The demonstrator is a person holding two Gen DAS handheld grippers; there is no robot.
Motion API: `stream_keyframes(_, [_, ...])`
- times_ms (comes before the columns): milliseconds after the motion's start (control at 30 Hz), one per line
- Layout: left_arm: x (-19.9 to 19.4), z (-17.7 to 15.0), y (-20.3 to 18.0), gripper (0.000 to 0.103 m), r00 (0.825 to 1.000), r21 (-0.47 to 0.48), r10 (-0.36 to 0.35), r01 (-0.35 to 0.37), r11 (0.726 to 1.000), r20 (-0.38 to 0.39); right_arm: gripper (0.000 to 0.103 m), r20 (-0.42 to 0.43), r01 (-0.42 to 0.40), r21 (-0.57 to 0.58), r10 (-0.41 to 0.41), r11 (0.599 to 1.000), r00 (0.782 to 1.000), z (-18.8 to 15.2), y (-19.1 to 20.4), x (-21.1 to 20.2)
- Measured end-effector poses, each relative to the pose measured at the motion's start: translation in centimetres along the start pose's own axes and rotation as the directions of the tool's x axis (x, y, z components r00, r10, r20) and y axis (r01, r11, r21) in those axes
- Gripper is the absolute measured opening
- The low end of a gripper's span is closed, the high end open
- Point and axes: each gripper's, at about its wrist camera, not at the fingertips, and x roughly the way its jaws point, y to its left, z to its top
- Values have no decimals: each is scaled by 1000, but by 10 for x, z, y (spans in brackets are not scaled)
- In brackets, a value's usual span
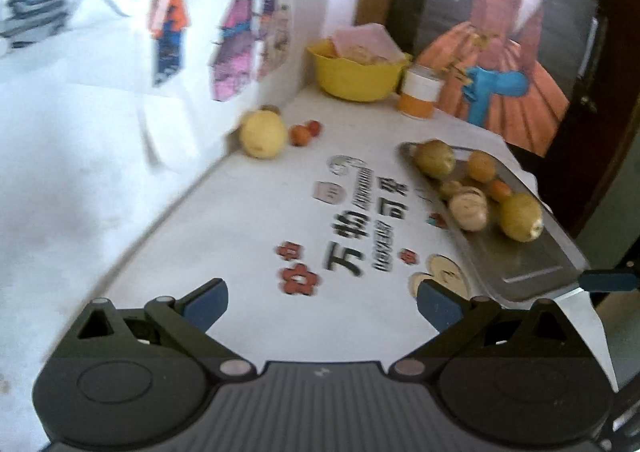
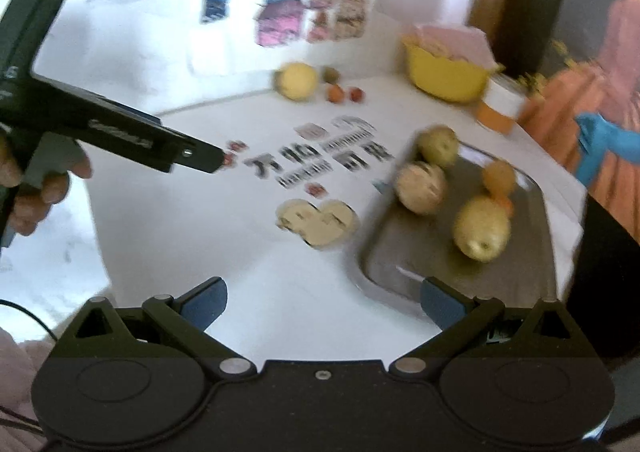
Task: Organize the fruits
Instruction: 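Withdraw both open tools from the tray toward the remaining loose fruits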
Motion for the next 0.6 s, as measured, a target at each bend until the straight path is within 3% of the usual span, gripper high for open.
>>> stream_keyframes(233, [-8,14,17,102,998,-23,59,-58,998,30,102,108,13,-113,0,994,994,45,10,0])
stream_keyframes(400, [0,27,21,102,996,-50,73,-71,996,56,102,187,36,-165,-5,986,982,78,-6,5])
stream_keyframes(500, [10,36,22,102,994,-72,72,-66,995,85,102,236,62,-156,-24,986,971,99,-24,15])
stream_keyframes(600, [22,45,20,102,990,-71,83,-75,995,117,102,226,24,-102,0,995,974,122,-48,35])
